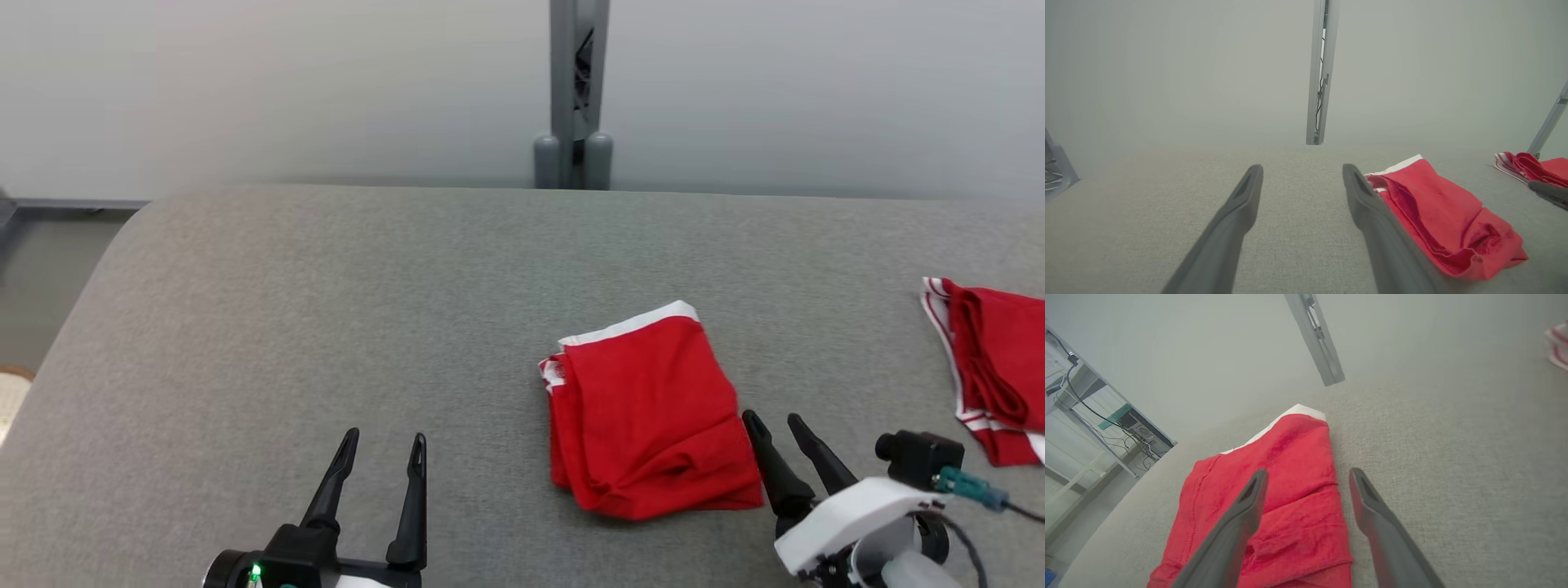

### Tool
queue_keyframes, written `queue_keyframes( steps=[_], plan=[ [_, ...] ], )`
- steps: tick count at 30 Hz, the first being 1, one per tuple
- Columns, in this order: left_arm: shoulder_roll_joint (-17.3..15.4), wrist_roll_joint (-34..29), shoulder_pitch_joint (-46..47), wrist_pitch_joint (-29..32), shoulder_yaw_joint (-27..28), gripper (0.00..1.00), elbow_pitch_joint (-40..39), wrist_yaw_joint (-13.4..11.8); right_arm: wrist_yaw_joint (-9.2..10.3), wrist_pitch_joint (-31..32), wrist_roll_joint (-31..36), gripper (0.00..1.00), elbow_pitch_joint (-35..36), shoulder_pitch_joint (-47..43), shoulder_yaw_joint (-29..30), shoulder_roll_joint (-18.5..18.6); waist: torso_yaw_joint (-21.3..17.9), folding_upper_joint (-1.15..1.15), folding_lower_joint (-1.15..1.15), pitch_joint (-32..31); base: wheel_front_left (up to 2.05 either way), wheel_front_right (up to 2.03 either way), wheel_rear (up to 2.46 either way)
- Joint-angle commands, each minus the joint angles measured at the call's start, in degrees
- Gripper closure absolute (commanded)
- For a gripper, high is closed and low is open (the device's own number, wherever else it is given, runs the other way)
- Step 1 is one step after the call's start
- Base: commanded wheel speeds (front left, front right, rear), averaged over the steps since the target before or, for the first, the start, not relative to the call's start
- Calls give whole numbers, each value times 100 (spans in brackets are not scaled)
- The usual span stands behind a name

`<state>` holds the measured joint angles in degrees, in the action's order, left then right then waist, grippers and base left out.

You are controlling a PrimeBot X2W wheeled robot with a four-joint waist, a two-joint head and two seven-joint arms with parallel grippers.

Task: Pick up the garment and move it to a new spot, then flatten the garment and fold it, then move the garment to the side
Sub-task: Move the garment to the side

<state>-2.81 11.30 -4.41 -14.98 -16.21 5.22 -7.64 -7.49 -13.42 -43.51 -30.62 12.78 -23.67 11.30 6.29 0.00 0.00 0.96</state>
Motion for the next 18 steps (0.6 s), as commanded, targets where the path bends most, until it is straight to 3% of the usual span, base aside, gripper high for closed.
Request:
queue_keyframes(
  steps=[1,6,18],
  plan=[
    [-21,3,84,-19,-7,0,8,3,0,70,-274,0,-34,119,-67,72,157,0,0,72,0,0,0],
    [-20,-20,194,-19,-82,0,12,20,0,275,-1540,0,-170,465,-431,502,480,0,0,251,0,0,0],
    [-21,62,428,-19,-221,0,-27,-8,0,607,-2994,0,-573,964,-1025,1076,946,0,0,672,0,0,0]
  ],
)
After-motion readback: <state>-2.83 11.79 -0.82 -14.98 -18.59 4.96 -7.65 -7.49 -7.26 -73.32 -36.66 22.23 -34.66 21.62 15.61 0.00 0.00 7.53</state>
